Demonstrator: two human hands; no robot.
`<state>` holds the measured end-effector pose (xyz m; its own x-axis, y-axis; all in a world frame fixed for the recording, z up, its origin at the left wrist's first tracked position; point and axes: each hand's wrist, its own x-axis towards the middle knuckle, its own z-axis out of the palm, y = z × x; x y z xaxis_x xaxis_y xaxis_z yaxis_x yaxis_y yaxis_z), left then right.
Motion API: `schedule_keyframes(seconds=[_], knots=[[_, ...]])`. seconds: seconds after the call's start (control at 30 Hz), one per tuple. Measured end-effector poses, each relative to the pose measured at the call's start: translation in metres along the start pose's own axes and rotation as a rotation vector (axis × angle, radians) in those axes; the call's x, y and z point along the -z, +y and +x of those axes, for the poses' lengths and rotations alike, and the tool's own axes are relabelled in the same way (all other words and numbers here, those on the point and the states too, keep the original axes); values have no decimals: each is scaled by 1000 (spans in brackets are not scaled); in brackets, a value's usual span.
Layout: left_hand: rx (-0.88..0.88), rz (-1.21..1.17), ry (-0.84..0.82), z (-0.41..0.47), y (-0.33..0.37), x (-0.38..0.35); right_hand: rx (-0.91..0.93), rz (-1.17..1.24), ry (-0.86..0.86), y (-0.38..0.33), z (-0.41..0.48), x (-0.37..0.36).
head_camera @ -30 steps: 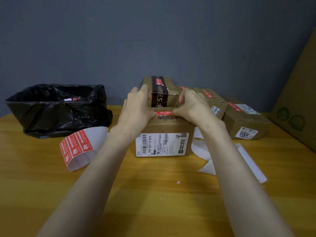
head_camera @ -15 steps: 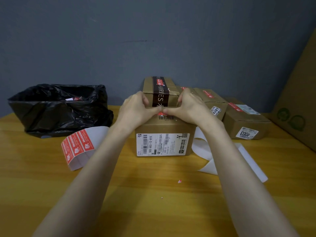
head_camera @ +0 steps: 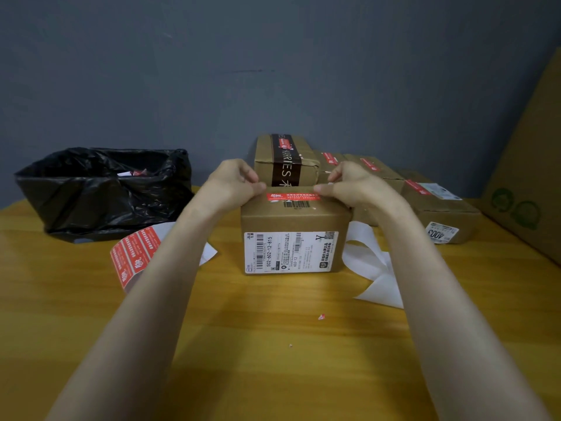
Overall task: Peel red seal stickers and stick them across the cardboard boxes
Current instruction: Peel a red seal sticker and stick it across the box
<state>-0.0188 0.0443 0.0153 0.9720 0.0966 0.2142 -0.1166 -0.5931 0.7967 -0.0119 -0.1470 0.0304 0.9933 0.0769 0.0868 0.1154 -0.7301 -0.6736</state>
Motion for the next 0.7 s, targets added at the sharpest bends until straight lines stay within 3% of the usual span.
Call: schedule_keyframes(seconds=[0.17,0.7], knots=[[-66,81,154,-1,-2,-16,-26,7,123,-4,0,-13],[-92,64,206,1,-5,-15,-23,97,159,12,14,-13]])
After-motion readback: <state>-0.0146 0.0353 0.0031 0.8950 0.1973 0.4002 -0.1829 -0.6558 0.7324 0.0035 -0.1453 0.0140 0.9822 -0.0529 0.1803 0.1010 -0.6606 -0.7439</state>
